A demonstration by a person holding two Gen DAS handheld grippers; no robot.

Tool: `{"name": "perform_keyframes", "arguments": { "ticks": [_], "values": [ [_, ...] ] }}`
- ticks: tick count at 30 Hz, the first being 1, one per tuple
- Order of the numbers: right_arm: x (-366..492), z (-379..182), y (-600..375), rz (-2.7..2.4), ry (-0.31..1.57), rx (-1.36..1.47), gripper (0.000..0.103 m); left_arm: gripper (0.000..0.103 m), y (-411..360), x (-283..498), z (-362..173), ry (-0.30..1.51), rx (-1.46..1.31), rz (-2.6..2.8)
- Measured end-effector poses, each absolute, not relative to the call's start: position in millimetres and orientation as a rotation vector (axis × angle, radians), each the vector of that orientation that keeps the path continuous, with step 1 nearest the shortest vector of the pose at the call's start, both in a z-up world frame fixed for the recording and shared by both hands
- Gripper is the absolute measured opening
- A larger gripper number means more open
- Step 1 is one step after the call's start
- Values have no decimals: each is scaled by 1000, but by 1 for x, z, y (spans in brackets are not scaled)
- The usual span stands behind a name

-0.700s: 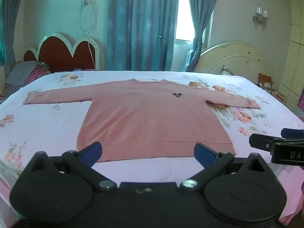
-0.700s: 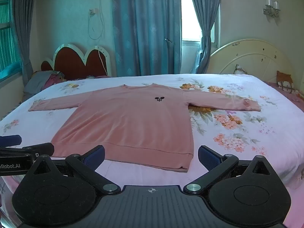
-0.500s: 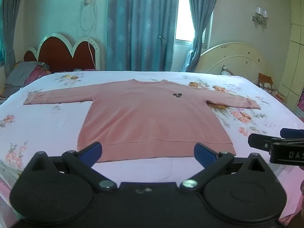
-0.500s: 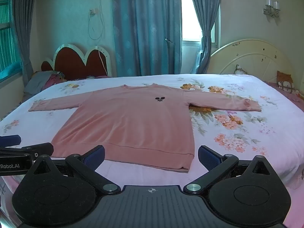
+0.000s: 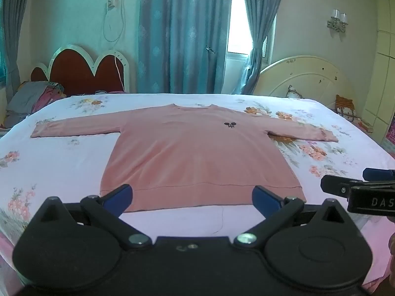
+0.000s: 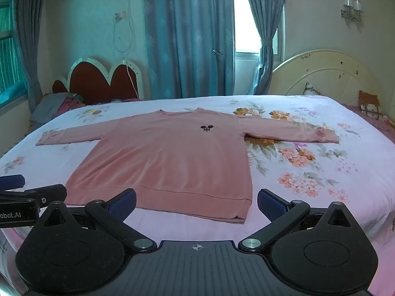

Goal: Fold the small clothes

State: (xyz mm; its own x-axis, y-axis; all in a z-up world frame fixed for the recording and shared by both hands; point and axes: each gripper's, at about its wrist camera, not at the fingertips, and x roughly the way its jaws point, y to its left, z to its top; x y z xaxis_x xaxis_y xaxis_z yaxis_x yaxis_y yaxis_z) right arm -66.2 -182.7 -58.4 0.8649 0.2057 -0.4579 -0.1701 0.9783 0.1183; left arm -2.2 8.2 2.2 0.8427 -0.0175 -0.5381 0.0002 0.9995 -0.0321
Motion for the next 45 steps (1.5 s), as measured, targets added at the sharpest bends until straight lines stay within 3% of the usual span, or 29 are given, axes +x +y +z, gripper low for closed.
{"name": "perform_keyframes", "arguments": {
  "ticks": [45],
  "values": [
    [-65, -59, -188, 194, 480, 77, 103, 103, 5, -1, 1, 571, -30, -10]
  ]
}}
